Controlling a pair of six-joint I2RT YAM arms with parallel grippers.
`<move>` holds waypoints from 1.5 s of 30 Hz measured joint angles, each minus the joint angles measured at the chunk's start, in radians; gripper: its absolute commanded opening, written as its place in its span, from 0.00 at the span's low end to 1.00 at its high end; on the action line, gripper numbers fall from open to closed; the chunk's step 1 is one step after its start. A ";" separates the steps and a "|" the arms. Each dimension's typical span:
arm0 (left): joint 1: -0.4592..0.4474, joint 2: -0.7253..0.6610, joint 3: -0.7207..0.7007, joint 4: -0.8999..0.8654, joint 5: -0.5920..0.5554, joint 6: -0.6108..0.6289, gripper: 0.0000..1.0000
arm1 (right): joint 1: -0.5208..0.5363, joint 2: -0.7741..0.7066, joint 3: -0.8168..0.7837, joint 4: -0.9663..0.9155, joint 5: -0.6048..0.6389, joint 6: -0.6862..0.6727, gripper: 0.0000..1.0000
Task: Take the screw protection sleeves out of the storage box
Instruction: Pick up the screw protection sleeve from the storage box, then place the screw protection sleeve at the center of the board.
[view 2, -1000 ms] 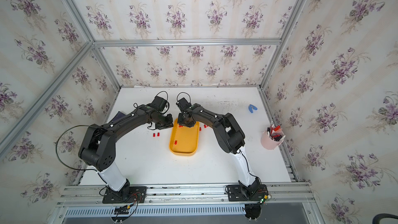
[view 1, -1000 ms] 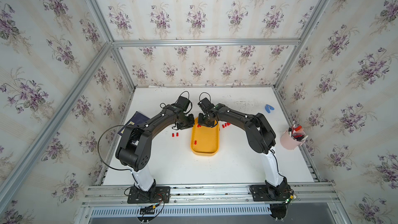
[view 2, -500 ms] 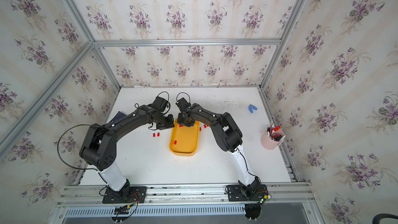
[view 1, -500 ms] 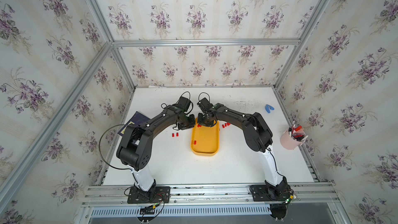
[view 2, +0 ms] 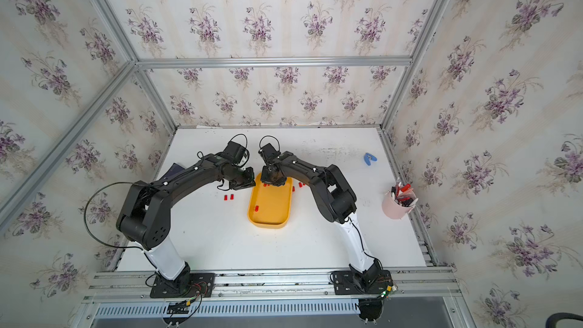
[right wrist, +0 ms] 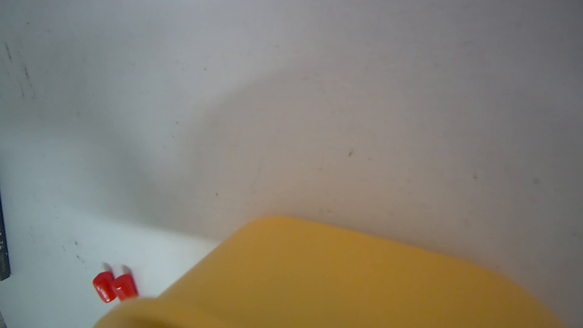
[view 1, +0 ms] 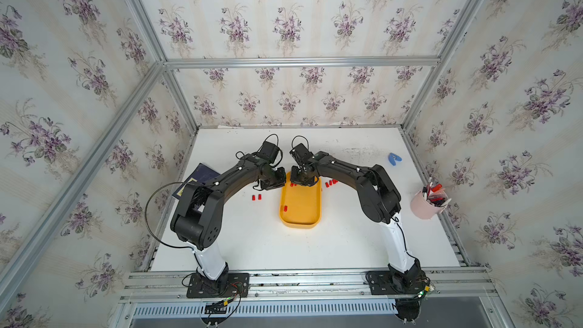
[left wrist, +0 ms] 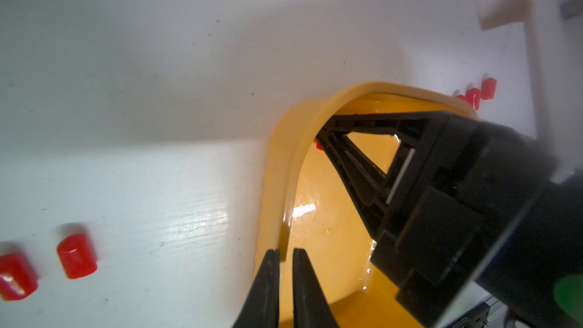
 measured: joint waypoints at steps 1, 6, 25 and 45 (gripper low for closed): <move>0.000 0.000 0.001 0.000 0.000 0.000 0.15 | 0.000 -0.011 -0.006 0.004 0.000 -0.001 0.16; 0.000 0.000 0.008 0.000 -0.001 0.000 0.15 | 0.000 -0.089 -0.047 0.034 0.000 -0.016 0.15; 0.016 -0.015 0.043 -0.039 -0.001 0.001 0.17 | -0.180 -0.505 -0.313 -0.014 0.146 -0.255 0.15; 0.046 -0.047 0.017 -0.054 -0.011 0.019 0.16 | -0.291 -0.302 -0.281 -0.064 0.394 -0.507 0.14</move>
